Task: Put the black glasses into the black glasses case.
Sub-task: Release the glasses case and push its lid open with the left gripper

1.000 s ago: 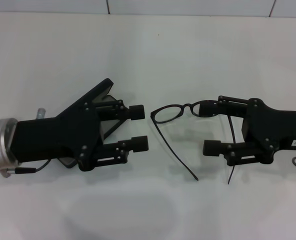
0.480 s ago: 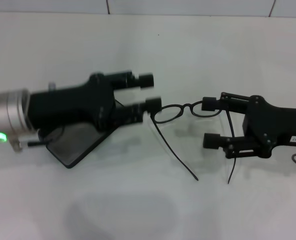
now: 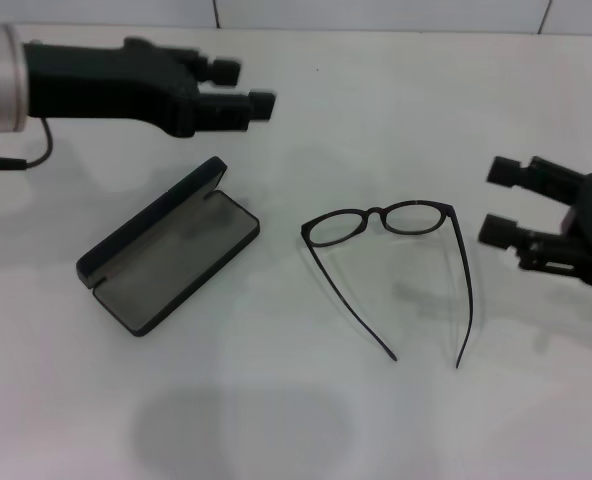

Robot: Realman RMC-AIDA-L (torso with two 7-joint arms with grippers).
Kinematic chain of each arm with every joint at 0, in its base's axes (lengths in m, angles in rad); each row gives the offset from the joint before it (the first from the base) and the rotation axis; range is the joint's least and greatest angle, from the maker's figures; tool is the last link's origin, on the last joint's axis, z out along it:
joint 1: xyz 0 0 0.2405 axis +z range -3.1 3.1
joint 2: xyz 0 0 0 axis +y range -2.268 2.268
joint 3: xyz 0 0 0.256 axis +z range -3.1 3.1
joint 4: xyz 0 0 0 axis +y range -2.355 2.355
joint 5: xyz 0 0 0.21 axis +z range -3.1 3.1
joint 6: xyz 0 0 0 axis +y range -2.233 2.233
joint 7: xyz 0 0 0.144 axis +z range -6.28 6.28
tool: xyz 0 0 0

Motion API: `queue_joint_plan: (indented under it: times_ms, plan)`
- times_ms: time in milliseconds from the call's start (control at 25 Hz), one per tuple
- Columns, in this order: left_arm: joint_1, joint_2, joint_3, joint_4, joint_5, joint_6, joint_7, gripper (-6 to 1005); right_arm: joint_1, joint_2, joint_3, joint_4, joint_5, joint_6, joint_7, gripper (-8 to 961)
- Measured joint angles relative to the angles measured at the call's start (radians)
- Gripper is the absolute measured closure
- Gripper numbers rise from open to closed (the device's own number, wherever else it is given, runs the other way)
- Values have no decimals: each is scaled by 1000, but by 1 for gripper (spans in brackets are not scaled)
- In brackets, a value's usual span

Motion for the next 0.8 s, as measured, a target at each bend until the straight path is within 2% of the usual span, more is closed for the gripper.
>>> queue_joint_plan:
  times_ms: [80,360,600,680,800]
  plan:
    - [-9,2,59,99,162,-29,-123,377,-15,2,24,2,0,0,-5,81]
    - [-23,3,213,267,462,-27,-370,409,-28,6,43,9,1,2,-9,82]
    - [-17,2,388,271,699,-25,-462,458,-21,7,44,9,1,10,-9,82]
    - [-17,2,388,271,699,-25,-462,467,-18,9,44,9,-2,10,-9,82]
    - [-20,-2,459,213,770,-37,-478,481,-17,11,44,9,-5,11,-9,82]
